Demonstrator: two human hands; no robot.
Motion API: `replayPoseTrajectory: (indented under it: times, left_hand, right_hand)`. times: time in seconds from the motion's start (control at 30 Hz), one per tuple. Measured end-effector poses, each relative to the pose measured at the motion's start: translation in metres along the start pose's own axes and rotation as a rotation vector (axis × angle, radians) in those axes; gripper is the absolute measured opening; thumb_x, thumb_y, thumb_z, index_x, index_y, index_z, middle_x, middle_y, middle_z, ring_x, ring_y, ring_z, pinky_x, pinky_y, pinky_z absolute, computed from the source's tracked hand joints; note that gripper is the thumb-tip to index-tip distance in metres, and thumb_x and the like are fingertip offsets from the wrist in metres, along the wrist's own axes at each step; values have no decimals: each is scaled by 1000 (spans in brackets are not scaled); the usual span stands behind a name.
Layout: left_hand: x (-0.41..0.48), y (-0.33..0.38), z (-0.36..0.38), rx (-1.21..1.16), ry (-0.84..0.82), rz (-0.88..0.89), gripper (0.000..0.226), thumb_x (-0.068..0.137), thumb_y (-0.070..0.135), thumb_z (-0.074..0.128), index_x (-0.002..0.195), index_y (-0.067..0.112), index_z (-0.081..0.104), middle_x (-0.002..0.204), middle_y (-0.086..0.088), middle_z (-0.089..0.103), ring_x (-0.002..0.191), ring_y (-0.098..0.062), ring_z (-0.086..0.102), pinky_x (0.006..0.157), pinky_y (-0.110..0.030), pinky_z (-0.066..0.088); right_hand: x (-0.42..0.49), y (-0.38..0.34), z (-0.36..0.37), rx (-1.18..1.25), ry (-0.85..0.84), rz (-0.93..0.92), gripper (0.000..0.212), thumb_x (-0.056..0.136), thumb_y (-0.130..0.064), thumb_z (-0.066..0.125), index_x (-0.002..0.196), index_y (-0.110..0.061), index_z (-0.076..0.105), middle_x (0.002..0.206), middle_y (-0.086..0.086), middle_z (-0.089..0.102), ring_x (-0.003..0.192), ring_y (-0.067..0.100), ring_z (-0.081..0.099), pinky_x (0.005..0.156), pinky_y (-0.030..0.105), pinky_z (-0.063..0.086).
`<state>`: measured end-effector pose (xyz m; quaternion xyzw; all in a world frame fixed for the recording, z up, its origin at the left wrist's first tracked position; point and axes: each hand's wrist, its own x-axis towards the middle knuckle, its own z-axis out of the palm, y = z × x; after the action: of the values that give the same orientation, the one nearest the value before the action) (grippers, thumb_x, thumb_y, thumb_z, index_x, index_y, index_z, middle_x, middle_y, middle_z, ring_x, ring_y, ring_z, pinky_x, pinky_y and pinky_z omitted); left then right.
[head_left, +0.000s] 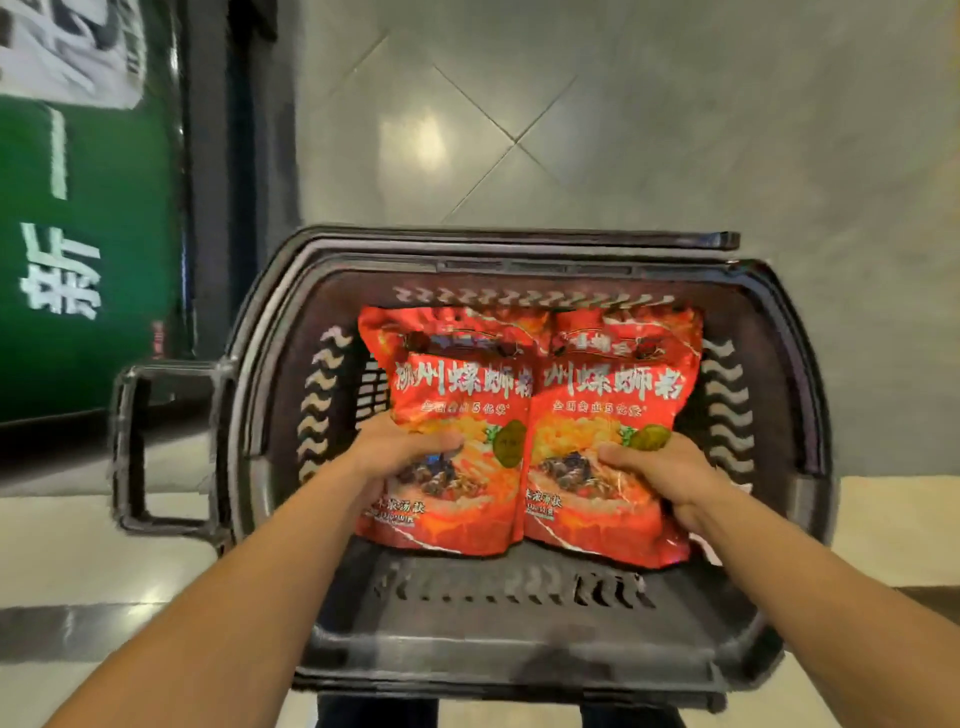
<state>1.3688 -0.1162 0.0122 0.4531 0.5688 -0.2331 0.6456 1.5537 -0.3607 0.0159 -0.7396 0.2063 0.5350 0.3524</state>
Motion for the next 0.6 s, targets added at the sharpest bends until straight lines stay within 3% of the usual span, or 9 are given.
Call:
replayPoseTrajectory:
  times: [0.1, 0.2, 0.23, 0.27, 0.33, 0.4, 0.5, 0.57, 0.6]
  left_hand:
    - [35, -13, 6, -11, -12, -74, 47, 66, 15, 91, 109, 12, 72, 96, -7, 78, 77, -18, 76, 63, -29, 60]
    - [64, -24, 13, 12, 115, -99, 31, 69, 16, 91, 93, 7, 73, 80, -8, 78, 59, -13, 72, 52, -24, 55]
    - [71, -26, 16, 23, 184, -95, 28, 71, 18, 90, 89, 5, 73, 82, -12, 77, 58, -14, 71, 55, -26, 57]
    - [76, -29, 19, 59, 267, -73, 34, 72, 21, 89, 95, 1, 72, 94, -18, 77, 68, -20, 73, 66, -33, 58]
    - [76, -34, 27, 291, 508, 9, 67, 75, 30, 88, 125, -4, 58, 124, -26, 64, 108, -36, 66, 92, -43, 50]
    - [64, -37, 36, 547, 723, 259, 75, 74, 33, 86, 129, -1, 50, 128, -28, 54, 119, -44, 54, 100, -46, 43]
    - [55, -43, 53, 1077, 724, 635, 62, 73, 49, 81, 116, 11, 57, 116, -18, 62, 113, -38, 55, 101, -52, 41]
    - [63, -46, 60, 1303, 603, 675, 70, 79, 63, 68, 133, 22, 52, 137, -13, 58, 132, -37, 46, 113, -59, 30]
    - [72, -47, 61, 1385, 551, 688, 74, 82, 67, 61, 143, 27, 46, 151, -13, 47, 144, -37, 34, 117, -62, 20]
  right_hand:
    - [41, 17, 10, -22, 22, 18, 35, 72, -8, 86, 101, -15, 68, 95, 5, 73, 83, 21, 70, 62, 29, 52]
    - [77, 30, 21, -230, 191, -6, 49, 70, -19, 89, 112, -10, 65, 105, 11, 72, 96, 30, 69, 80, 40, 56]
    - [82, 33, 25, -360, 286, -32, 56, 70, -23, 88, 116, -7, 61, 111, 15, 69, 102, 34, 66, 87, 41, 54]
    - [82, 34, 31, -462, 372, -83, 60, 72, -24, 86, 120, -4, 56, 115, 18, 65, 107, 37, 62, 89, 40, 50]
    - [70, 35, 43, -538, 466, -289, 58, 75, -19, 80, 120, -1, 49, 119, 21, 54, 113, 38, 54, 89, 40, 44]
    - [56, 37, 53, -689, 524, -544, 55, 75, -19, 77, 118, -1, 48, 118, 21, 50, 114, 38, 47, 95, 44, 42]
    - [54, 41, 65, -1042, 480, -702, 53, 77, -40, 73, 118, -10, 55, 116, 16, 58, 118, 39, 49, 103, 51, 41]
    - [63, 40, 71, -1194, 454, -670, 61, 81, -57, 64, 128, -19, 56, 127, 16, 60, 129, 40, 46, 111, 58, 31]
    - [71, 40, 74, -1251, 457, -661, 70, 82, -64, 57, 138, -22, 51, 138, 18, 54, 136, 42, 39, 115, 62, 23]
